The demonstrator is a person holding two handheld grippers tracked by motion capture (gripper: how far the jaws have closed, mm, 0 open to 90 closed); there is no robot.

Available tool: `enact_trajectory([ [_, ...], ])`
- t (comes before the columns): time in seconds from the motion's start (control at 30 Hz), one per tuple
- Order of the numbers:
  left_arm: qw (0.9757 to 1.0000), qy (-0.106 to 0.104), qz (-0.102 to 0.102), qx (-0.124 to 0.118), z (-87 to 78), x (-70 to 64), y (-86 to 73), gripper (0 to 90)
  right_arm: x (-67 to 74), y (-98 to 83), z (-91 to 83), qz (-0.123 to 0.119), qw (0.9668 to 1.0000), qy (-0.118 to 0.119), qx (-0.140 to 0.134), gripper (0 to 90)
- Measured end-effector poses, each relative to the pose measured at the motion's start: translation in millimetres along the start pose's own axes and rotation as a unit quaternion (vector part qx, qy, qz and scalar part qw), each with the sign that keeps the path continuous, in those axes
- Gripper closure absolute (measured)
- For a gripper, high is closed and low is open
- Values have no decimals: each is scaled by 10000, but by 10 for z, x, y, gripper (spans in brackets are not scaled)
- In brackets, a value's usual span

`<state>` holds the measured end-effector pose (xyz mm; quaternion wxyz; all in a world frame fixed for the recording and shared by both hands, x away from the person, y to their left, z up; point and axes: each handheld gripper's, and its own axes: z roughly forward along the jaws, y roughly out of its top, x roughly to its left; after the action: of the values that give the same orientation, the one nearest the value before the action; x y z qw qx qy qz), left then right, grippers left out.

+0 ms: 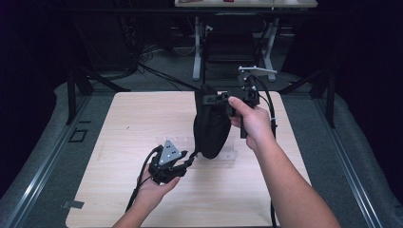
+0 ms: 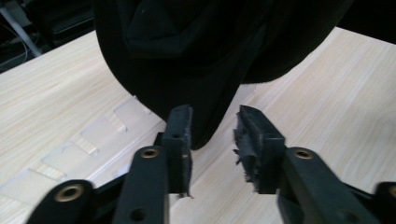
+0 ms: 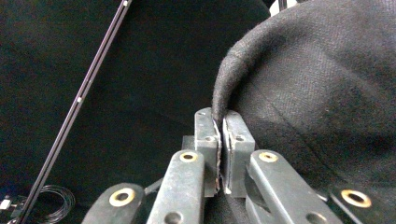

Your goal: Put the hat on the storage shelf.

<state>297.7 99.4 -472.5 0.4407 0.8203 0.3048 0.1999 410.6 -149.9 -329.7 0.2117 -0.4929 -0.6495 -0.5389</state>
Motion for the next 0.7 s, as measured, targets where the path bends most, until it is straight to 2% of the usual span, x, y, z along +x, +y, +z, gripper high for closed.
enact_trajectory([
  [0.33,9999,51,85,71,66,-22,26,800,9,-6,15,-6,10000,12,7,868],
  [0.57,9997,100,214,111,63,-36,26,829,18,-8,13,-45,10000,7,16,848],
  [0.7,9995,125,264,110,58,-35,16,835,43,-4,8,-103,9999,15,-32,792],
])
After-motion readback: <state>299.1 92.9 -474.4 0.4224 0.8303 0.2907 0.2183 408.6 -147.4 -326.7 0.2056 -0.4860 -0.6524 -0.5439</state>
